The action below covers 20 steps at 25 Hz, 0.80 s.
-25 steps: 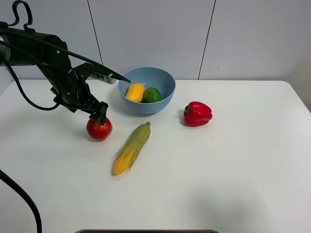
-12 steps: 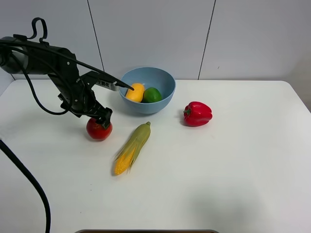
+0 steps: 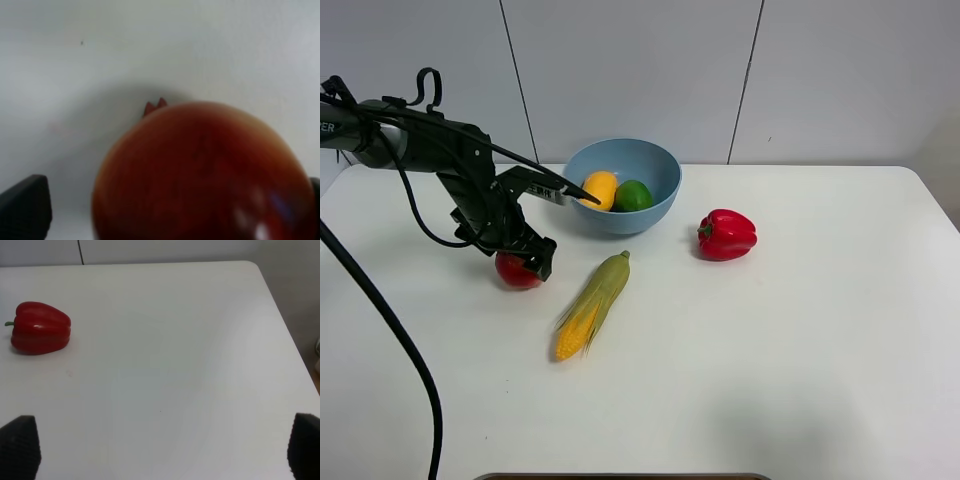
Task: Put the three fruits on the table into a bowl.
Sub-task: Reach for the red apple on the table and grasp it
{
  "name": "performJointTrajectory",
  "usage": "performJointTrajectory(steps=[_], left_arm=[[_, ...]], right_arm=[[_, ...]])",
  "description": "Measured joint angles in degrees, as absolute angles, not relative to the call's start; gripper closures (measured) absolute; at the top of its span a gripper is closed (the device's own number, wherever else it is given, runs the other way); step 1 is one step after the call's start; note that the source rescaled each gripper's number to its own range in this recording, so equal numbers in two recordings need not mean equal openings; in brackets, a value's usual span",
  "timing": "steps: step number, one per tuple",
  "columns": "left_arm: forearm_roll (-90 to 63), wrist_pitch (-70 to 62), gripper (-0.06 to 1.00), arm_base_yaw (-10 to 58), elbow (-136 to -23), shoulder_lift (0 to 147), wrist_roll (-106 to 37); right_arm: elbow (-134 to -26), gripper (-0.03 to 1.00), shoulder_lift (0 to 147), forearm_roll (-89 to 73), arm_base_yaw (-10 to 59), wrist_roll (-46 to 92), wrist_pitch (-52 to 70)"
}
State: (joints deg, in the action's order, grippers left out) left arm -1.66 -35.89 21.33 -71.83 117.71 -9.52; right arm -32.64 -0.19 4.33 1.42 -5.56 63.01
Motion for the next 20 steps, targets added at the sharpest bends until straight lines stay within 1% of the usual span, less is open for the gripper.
performJointTrajectory(steps=[11,20], left_arm=[[-2.24,-31.98,-0.05,21.33,-71.83,119.04,-9.52],[-2.93,-32.39,-0.05,21.33,-71.83,120.52,-9.52]], right_arm=[[-32.64,-0.03,-0.19,4.33,1.42,-5.56,63.01],[-32.64,-0.03,-0.19,4.33,1.42,-5.56,63.01]])
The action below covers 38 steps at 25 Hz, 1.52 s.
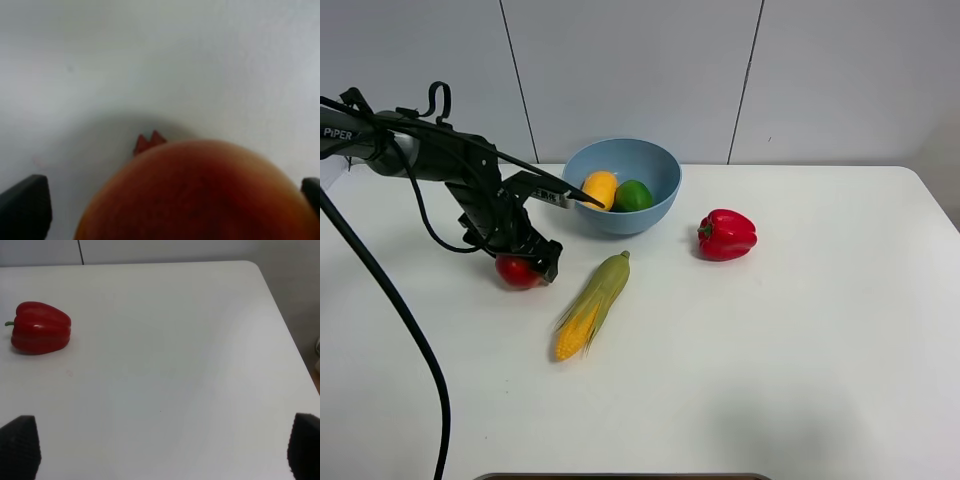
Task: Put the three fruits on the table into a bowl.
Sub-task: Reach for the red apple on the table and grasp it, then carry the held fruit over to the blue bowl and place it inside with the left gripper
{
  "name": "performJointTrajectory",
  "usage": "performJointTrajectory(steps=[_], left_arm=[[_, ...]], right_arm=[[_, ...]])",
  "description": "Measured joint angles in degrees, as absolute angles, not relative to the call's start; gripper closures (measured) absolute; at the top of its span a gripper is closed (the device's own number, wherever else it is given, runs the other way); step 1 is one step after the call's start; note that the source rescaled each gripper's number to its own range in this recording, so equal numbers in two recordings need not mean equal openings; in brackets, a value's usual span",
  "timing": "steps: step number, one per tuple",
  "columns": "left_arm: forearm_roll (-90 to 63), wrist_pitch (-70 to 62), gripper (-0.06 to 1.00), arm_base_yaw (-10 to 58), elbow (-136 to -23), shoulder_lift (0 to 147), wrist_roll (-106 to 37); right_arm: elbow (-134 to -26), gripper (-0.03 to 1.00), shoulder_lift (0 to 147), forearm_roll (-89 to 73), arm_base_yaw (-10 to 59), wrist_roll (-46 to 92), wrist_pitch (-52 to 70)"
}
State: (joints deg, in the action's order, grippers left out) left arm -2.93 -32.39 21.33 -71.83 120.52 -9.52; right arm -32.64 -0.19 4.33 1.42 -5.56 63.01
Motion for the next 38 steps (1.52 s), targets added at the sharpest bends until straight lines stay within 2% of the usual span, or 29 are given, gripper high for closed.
performJointTrajectory(steps=[20,21,22,24,26,38], left_arm=[[-2.98,-32.43,-0.04,21.33,-71.84,121.83,-9.52],[-2.98,-32.37,0.05,21.33,-71.84,121.83,-9.52],[-2.98,-32.36,0.26,21.33,-71.84,121.83,-9.52],[-3.36,-32.29,0.94,21.33,-71.84,121.83,-9.53],[-3.24,-32.23,0.91,21.41,-71.84,121.83,-9.53],[-3.24,-32.16,0.91,21.41,-71.84,121.83,-9.53]], right_arm=[[-32.64,-0.03,-0.19,4.33,1.42,-5.56,63.01],[-32.64,-0.03,-0.19,4.33,1.42,-5.56,63.01],[-32.64,-0.03,-0.19,4.33,1.42,-5.56,63.01],[-32.64,-0.03,-0.19,4.33,1.42,-5.56,63.01],[-32.64,-0.03,-0.19,4.33,1.42,-5.56,63.01],[-32.64,-0.03,-0.19,4.33,1.42,-5.56,63.01]])
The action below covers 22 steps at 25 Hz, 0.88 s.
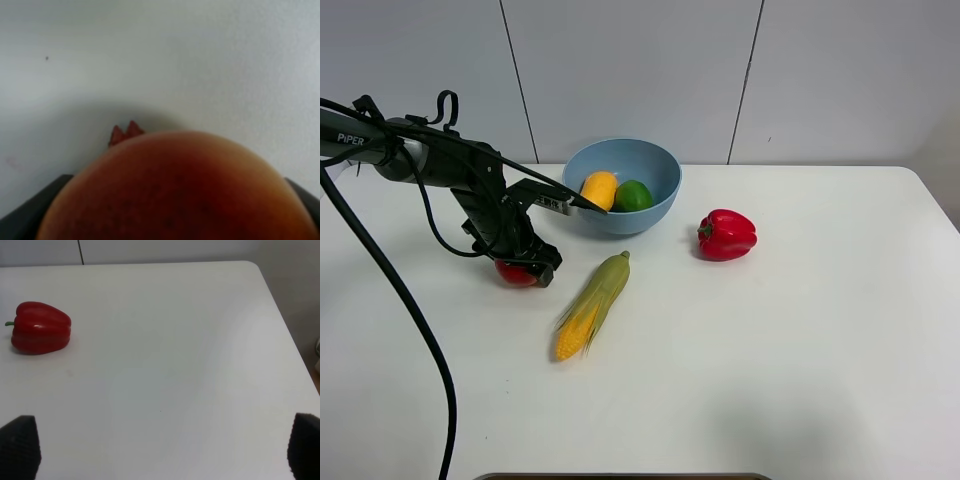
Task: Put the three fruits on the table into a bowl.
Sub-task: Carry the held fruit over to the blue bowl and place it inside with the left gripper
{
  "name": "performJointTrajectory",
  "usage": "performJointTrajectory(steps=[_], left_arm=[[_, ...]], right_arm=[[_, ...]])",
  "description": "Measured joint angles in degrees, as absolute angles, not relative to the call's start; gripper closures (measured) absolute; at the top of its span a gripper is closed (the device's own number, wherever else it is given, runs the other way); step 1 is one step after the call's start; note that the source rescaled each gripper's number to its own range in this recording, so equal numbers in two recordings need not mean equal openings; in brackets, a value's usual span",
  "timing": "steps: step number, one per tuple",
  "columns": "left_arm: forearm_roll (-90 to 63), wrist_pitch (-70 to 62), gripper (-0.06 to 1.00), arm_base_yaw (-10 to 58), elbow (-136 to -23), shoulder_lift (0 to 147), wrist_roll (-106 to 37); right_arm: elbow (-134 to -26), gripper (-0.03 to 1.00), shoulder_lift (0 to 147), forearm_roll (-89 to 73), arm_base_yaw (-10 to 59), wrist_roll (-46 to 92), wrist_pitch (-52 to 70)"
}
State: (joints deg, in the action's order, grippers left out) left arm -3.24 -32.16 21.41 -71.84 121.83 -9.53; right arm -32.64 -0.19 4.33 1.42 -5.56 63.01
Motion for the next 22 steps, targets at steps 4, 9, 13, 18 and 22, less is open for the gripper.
performJointTrajectory(steps=[4,9,13,18,22], left_arm=[[-3.24,-32.16,0.91,21.41,-71.84,121.83,-9.53],[-3.24,-32.16,0.91,21.41,-71.84,121.83,-9.53],[-3.24,-32.16,0.91,21.41,-71.84,121.83,-9.53],[-3.24,-32.33,0.91,21.41,-71.9,121.83,-9.53],[-3.13,-32.82,0.91,21.41,-71.9,121.18,-9.53]], right_arm=[[-32.64,-0.03,-0.19,4.33,1.42,-5.56,63.01],[-32.64,-0.03,-0.19,4.33,1.42,-5.56,63.01],[-32.64,-0.03,-0.19,4.33,1.42,-5.56,63.01],[-32.64,-0.03,-0.19,4.33,1.42,-5.56,63.01],[-32.64,-0.03,-0.19,4.33,1.42,-5.56,63.01]])
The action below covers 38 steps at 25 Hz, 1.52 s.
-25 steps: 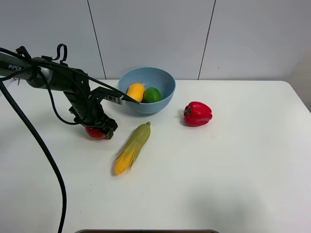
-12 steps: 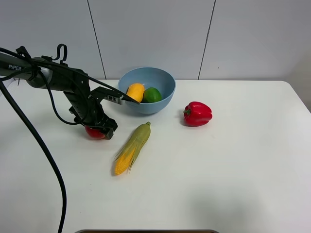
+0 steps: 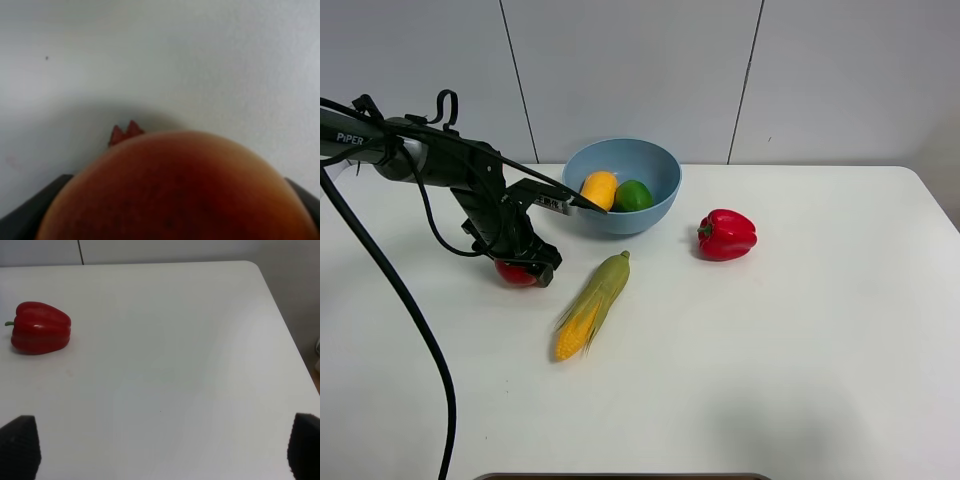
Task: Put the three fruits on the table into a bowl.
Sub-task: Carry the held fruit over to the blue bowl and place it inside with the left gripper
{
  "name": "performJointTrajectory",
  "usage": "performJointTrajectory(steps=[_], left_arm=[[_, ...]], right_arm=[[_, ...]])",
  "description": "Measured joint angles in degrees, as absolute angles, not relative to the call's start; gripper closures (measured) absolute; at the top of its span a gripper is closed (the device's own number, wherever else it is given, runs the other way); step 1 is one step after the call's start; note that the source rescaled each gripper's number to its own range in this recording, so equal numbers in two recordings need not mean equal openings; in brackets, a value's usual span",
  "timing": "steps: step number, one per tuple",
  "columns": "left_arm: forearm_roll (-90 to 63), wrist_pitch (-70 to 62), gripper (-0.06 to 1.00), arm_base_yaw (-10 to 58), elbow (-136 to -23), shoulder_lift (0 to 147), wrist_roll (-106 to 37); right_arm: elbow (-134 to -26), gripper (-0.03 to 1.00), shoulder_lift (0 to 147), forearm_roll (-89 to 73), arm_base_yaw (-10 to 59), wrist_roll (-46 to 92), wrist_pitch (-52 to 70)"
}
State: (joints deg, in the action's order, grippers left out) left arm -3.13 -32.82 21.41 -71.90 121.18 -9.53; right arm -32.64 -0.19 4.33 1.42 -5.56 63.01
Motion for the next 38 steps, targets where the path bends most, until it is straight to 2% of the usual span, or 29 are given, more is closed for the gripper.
performJointTrajectory(steps=[18,25,38], left_arm=[[-2.79,-35.08,0.91,21.41,-71.85,104.61,-9.7],[-2.73,-29.83,0.91,21.41,-71.9,96.73,-12.77],[-3.25,-28.34,0.91,24.29,-81.36,96.93,-16.53]], right_arm=[[-32.64,-0.03,-0.19,4.33,1.42,-5.56,63.01],[-32.64,-0.03,-0.19,4.33,1.42,-5.56,63.01],[-32.64,-0.03,-0.19,4.33,1.42,-5.56,63.01]])
